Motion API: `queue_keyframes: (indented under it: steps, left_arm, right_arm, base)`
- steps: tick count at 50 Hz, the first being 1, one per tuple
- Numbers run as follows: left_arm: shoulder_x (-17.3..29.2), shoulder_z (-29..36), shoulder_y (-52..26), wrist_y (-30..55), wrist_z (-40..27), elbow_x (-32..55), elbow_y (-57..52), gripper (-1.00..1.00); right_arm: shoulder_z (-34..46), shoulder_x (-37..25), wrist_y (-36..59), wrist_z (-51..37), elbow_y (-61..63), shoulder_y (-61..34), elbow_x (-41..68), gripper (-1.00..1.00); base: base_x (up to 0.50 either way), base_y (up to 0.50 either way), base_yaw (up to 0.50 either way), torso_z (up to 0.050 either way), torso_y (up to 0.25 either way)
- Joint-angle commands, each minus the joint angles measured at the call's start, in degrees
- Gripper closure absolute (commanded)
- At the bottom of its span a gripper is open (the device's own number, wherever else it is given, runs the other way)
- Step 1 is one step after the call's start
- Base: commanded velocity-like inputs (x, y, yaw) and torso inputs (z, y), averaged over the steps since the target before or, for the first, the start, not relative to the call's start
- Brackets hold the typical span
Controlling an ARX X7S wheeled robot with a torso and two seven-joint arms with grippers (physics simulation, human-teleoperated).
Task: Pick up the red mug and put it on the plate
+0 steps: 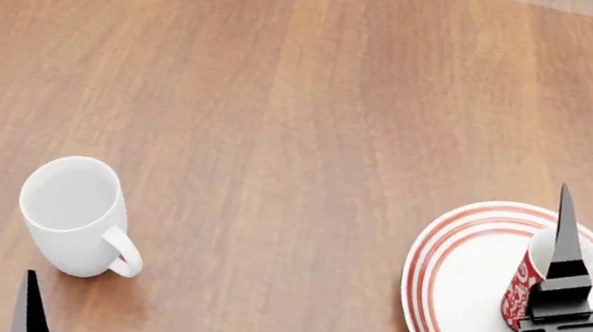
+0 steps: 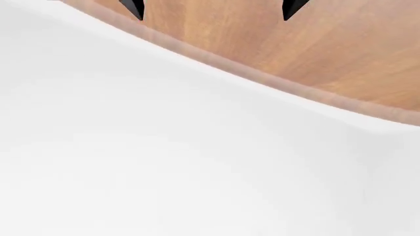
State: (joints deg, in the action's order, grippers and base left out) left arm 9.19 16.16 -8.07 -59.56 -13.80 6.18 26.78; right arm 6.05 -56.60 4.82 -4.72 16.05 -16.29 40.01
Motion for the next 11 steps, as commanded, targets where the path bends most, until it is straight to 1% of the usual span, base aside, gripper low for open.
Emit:
queue_keyframes:
  steps: [1,11]
  left_arm:
    - [-1.07,-1.74,0.26,-0.04,1.99,0.01,0.03,-1.00]
    - [-1.95,-3.13,0.44,-0.06,3.72,0.02,0.04,-1.00]
  right_arm:
    - [-2.69,-2.26,-2.74,-0.96,6.52,4.83,-0.44,-1.00]
    - [-3.20,-3.81,-4.37,-1.68,12.60,8.11,-3.53,-1.00]
  base:
    - [0.00,0.00,0.00,0.000,0.000]
    - [0.00,0.00,0.00,0.000,0.000]
